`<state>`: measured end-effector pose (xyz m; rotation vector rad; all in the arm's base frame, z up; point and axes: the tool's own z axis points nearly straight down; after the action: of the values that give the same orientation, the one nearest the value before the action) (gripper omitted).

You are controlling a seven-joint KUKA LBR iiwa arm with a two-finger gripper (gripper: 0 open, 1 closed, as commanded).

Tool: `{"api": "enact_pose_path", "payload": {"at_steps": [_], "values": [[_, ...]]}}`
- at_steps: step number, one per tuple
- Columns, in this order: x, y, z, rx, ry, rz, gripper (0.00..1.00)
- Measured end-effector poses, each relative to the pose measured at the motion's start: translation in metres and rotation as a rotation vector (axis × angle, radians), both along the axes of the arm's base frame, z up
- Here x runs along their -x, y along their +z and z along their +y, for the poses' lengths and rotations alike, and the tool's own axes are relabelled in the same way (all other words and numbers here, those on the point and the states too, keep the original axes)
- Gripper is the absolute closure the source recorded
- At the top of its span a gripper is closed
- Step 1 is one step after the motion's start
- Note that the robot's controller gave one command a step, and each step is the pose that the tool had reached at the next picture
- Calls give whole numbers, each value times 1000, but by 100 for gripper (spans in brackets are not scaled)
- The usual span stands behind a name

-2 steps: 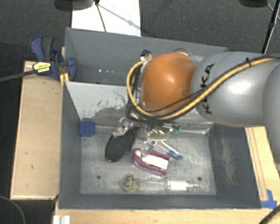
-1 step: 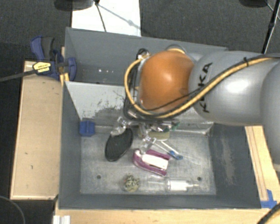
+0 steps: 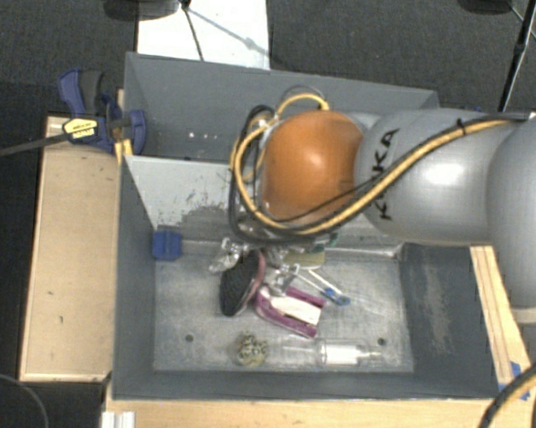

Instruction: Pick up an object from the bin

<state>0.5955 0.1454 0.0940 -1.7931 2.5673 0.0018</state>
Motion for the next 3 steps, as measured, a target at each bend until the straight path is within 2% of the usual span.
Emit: {"api": "enact_pose_path", "payload": {"at_steps": [1,2,3], "values": [[0,-4,-5,-4,158,-1,0],[-2,-4,-7,-4,153,-5,100],[-3,26,-6,4,145,1,100]]}}
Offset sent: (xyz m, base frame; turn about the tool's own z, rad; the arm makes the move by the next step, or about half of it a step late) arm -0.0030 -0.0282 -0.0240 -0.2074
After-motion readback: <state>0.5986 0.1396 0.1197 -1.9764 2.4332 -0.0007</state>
